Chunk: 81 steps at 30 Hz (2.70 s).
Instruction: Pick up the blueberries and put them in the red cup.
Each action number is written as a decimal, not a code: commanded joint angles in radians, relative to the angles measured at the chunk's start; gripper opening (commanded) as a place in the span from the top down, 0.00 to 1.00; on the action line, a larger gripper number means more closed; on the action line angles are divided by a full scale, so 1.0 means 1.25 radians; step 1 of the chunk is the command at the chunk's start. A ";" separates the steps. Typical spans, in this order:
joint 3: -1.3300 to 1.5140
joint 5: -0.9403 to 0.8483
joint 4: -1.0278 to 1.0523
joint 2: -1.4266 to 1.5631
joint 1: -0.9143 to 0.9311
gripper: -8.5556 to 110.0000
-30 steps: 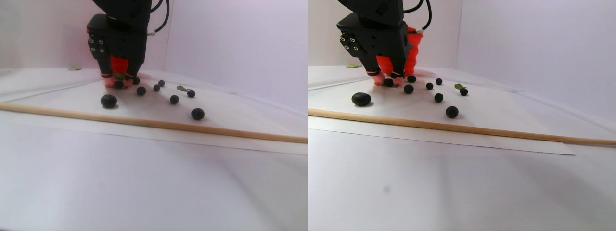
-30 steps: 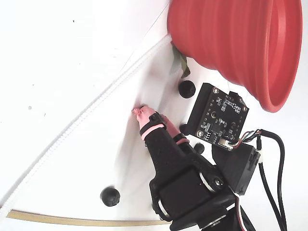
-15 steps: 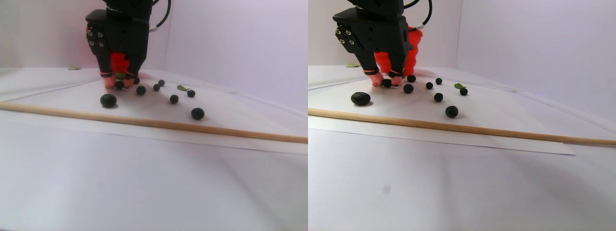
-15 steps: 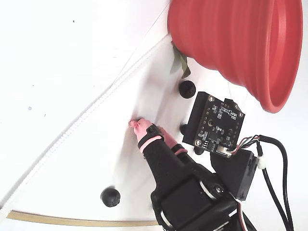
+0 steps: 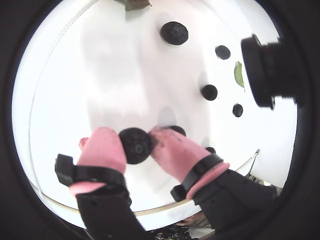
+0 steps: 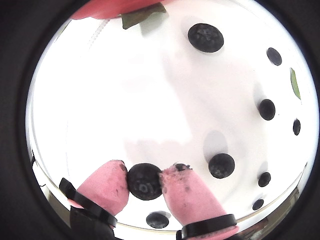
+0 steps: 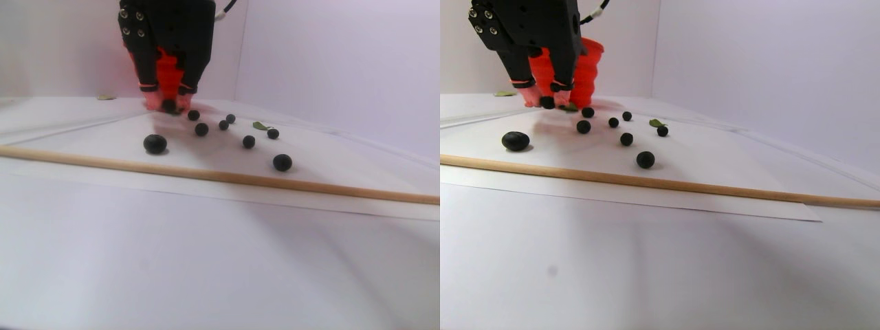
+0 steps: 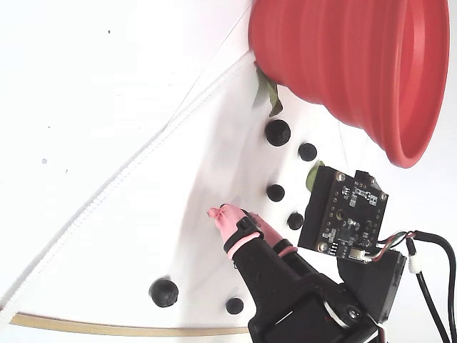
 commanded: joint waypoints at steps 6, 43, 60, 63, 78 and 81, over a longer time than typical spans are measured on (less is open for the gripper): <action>-0.007 -0.021 0.101 0.180 0.002 0.84; -0.152 -0.080 0.352 0.401 -0.026 0.83; -0.258 -0.096 0.358 0.383 -0.032 0.83; -0.283 -0.098 0.357 0.374 -0.034 0.83; -0.328 -0.119 0.234 0.271 -0.044 0.83; -0.340 -0.120 0.212 0.245 -0.045 0.83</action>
